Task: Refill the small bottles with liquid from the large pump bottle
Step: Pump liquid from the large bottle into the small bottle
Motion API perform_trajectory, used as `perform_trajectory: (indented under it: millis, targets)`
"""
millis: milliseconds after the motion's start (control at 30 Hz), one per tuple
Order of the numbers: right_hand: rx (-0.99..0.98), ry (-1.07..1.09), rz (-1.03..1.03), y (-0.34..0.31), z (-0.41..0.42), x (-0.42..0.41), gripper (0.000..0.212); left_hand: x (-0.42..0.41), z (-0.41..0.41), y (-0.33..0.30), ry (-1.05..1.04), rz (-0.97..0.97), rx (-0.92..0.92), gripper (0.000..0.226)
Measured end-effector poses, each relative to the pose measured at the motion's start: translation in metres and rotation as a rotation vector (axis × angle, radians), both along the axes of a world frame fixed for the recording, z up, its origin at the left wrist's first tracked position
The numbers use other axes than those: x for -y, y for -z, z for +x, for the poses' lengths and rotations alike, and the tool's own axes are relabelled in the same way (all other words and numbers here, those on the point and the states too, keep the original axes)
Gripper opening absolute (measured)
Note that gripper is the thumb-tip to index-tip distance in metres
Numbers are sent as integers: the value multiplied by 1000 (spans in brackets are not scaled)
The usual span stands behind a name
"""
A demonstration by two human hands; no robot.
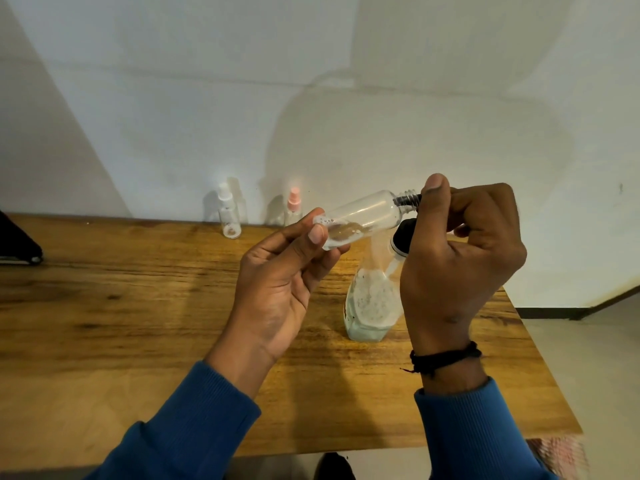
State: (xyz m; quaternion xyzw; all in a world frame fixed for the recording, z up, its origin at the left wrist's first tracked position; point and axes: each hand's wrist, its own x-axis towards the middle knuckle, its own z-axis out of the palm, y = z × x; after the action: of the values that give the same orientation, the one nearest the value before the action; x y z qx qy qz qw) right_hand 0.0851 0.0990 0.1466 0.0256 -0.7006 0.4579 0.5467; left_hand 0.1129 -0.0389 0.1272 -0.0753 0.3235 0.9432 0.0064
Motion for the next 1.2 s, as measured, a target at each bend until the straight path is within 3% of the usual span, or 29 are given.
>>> perform_trajectory:
  millis: [367,667,1000,1200]
  targets:
    - [10,2,0,0,0,-1,29,-2,1,0,-9,-12,-1,29]
    - [12,-13,2,0,1,-2,29,0,1,1,2,-24,-3,36]
    - [7,-23,-12,2,1,1,29,2,0,2,1,-10,4,29]
    - [6,-22,-23,-1,0,1,28,0,-1,-1,0,-12,0,39]
